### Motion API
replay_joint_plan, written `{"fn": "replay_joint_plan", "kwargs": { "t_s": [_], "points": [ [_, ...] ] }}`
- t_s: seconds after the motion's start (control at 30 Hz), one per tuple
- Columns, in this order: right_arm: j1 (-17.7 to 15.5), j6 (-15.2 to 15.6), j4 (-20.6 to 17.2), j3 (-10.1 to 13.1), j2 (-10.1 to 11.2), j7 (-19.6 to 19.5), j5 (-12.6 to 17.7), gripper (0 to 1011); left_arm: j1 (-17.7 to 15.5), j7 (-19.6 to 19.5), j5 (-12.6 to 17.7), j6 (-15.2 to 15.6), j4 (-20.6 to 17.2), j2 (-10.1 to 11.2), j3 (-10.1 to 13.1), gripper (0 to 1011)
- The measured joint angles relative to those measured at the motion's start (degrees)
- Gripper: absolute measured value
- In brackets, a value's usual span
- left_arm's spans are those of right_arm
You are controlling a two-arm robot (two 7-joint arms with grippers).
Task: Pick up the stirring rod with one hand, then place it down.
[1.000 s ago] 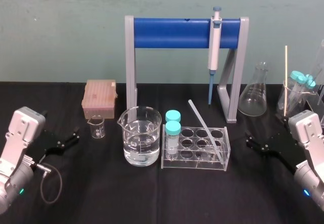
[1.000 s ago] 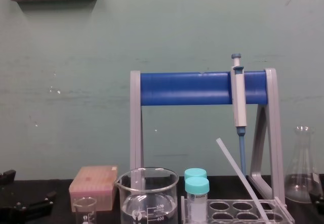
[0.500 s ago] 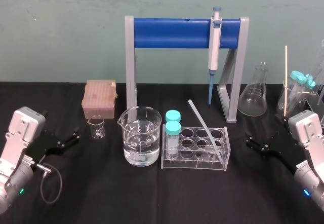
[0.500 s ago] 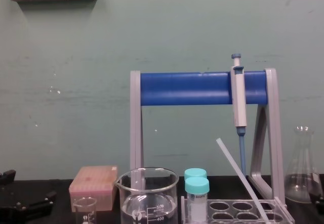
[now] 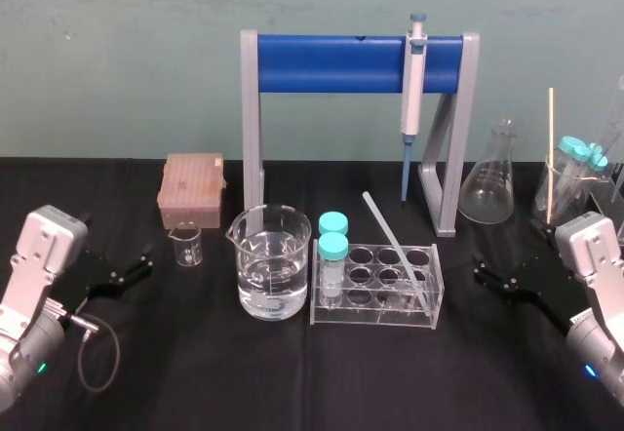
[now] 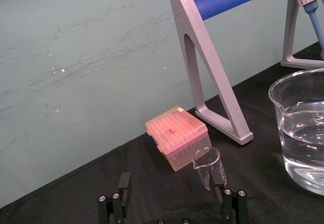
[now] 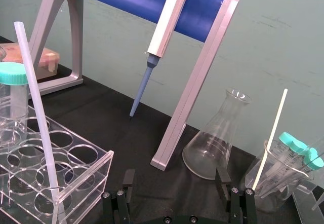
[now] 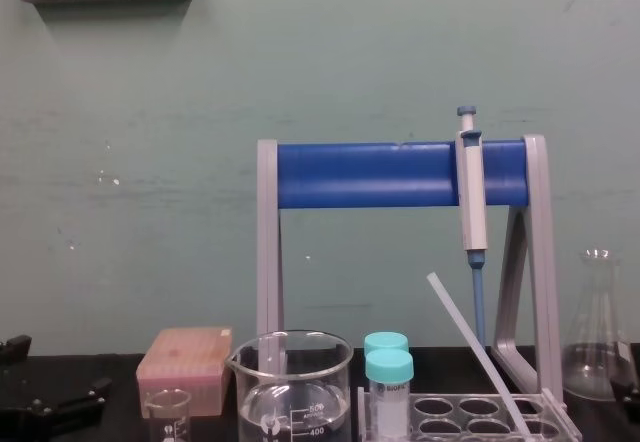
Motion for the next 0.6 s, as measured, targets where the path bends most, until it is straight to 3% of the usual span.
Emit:
{"fn": "replay_joint_plan", "kwargs": {
  "t_s": [0.6],
  "points": [
    [0.0,0.0,0.0,0.0,0.0,0.0,0.0,1003,0.0,0.0,0.0,0.0,0.0,0.0,0.0,1000]
  ]
}}
